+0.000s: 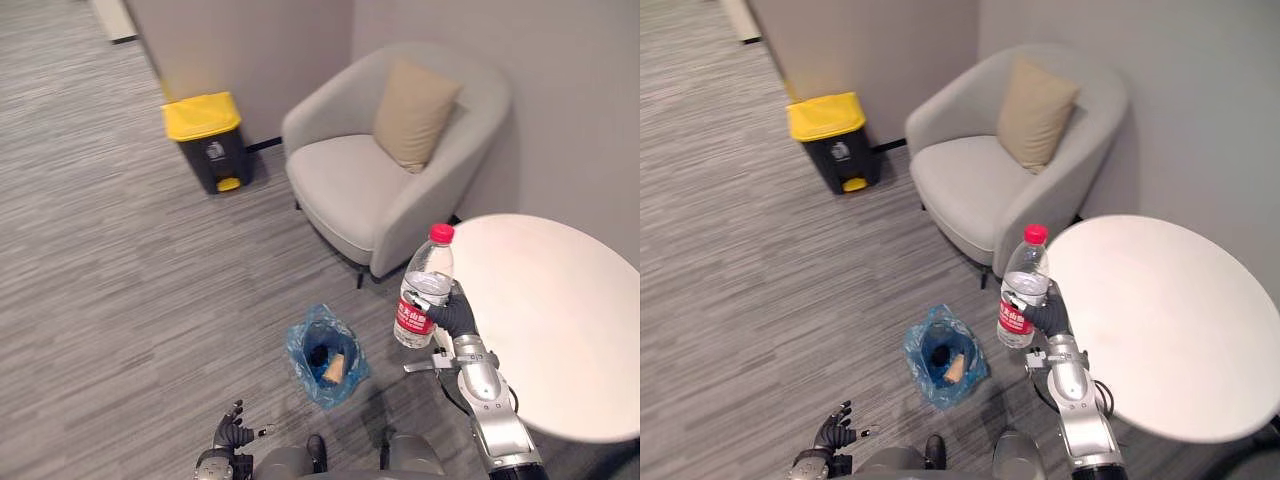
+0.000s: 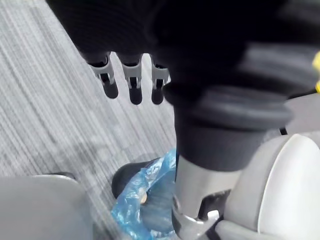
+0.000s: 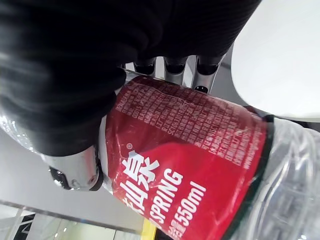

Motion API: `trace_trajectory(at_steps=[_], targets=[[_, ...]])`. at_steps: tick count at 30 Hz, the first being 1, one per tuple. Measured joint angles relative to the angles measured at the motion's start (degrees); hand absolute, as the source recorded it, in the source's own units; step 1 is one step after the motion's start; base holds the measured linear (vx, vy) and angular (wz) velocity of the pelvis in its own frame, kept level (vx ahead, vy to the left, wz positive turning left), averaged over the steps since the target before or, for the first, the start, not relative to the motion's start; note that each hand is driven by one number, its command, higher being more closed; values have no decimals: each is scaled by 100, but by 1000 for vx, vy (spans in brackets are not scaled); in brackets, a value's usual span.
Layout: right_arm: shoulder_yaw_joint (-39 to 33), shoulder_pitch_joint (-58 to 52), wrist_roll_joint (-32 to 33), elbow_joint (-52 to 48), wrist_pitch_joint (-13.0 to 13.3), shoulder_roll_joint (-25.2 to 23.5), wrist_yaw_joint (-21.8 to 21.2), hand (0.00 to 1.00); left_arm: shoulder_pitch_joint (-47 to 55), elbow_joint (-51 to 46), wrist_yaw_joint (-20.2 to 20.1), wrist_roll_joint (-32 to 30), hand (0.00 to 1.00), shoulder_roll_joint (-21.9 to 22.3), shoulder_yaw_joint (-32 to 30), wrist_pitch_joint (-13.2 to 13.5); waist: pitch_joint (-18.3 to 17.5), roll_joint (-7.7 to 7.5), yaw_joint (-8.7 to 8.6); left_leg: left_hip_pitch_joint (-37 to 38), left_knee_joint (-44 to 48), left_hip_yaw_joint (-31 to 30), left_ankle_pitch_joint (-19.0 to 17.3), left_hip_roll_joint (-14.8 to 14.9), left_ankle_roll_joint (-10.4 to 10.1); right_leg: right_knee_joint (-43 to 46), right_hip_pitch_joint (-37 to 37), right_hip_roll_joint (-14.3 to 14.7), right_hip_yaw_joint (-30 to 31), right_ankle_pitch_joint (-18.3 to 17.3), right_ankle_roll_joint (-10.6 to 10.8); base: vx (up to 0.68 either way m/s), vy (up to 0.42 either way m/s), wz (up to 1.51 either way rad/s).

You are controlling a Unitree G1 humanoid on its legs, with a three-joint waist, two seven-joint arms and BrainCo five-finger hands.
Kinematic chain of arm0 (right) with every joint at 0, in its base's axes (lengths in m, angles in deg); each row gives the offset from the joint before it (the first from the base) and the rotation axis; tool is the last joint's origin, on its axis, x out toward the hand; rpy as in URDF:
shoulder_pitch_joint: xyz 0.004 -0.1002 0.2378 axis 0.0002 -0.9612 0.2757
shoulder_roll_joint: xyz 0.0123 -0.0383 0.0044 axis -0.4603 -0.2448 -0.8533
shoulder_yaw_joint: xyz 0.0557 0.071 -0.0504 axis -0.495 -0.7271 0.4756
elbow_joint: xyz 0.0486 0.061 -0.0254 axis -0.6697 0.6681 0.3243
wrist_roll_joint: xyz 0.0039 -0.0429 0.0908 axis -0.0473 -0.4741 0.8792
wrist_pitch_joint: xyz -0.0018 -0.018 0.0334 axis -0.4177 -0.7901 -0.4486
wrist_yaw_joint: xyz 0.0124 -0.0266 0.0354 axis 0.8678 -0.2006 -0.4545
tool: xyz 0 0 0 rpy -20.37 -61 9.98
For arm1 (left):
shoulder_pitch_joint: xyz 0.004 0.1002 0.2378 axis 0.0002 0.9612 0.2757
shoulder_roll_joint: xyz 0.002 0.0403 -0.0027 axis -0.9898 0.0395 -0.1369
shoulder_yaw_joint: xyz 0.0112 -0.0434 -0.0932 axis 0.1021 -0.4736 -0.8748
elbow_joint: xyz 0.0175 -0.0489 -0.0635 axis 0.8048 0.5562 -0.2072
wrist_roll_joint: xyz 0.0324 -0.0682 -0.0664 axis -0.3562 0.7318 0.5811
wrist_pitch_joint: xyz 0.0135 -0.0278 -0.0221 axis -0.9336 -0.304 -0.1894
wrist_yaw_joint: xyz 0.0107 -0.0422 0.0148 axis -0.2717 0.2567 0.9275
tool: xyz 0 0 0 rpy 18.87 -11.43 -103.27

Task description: Gather rubbish on tea table into small bin, then transfer packed bag to large trash can.

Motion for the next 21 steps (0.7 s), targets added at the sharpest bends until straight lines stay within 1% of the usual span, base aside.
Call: trace_trajectory(at_steps=[2, 3, 7, 10, 12, 14, 16, 17, 18, 19, 21], targets=[[-31, 34, 2, -20, 4, -7, -2, 100, 53, -10, 38, 0, 0, 53, -14, 5, -18, 117, 5, -20, -35, -68, -24, 100, -40, -199, 99, 105, -112, 53, -32, 172, -131, 20], [-46, 22, 3, -22, 3, -11, -17, 100, 71, -9, 39, 0, 0, 99, -89, 5, -34, 180, 35, 26, -116, -96, -25, 191, -97, -386, 215, 200, -174, 113, -72, 140, -139, 12], [-146, -21, 7, -22, 3, -29, -120, 100, 75, -8, 36, 0, 0, 128, -167, 1, -22, 135, 44, 249, -326, -167, 4, 281, -170, -668, 502, 302, -260, 156, -88, 64, -76, 6], [-143, -42, 9, -21, 3, 4, -142, 100, 76, 6, 33, -1, 0, 132, -166, -2, -24, 140, 37, 233, -380, -178, 8, 278, -175, -853, 596, 311, -276, 231, -72, -2, 9, 1], [-99, -40, 9, -16, 4, 13, -171, 100, 55, 7, 32, -1, 0, 117, -165, -2, -13, 142, 57, 82, -281, -205, 8, 251, -176, -902, 536, 293, -303, 273, -60, -30, 31, 11], [54, 35, 9, 47, 13, 148, -212, 100, 2, 0, 34, -1, 0, 104, -167, 5, 35, 144, 93, -278, 1, -229, -6, 223, -193, -775, 291, 254, -373, 278, -64, -95, 34, 22], [311, 413, 6, 274, 23, 332, -233, 100, -187, 13, 42, 1, 0, 71, -166, 4, 316, 180, 119, -713, 501, -188, -30, 231, -228, -419, -94, 221, -388, 265, -76, -156, 30, 15], [443, 716, 6, 441, 22, 435, -234, 100, -307, 10, 47, 6, 0, 73, -161, 4, 490, 220, 127, -1054, 793, -118, -50, 240, -259, -116, -422, 185, -390, 214, -110, -251, 30, 16], [563, 1064, 5, 600, 23, 556, -231, 100, -451, 16, 54, 14, 0, 75, -159, 3, 698, 292, 126, -1389, 1066, -83, -131, 242, -274, 244, -764, 144, -391, 91, -119, -281, 28, 19], [610, 1259, 6, 683, 22, 624, -229, 100, -542, 12, 58, 17, 0, 75, -159, 5, 817, 330, 130, -1610, 1214, -54, -184, 252, -235, 493, -1010, 115, -400, 34, -145, -315, 28, 22], [791, 1697, 6, 851, 13, 813, -201, 100, -740, 9, 88, 136, 0, 65, -160, 9, 1066, 385, 154, -2300, 1663, 32, -307, 248, -201, 1186, -1786, -22, -386, -147, -170, -362, 24, 18]])
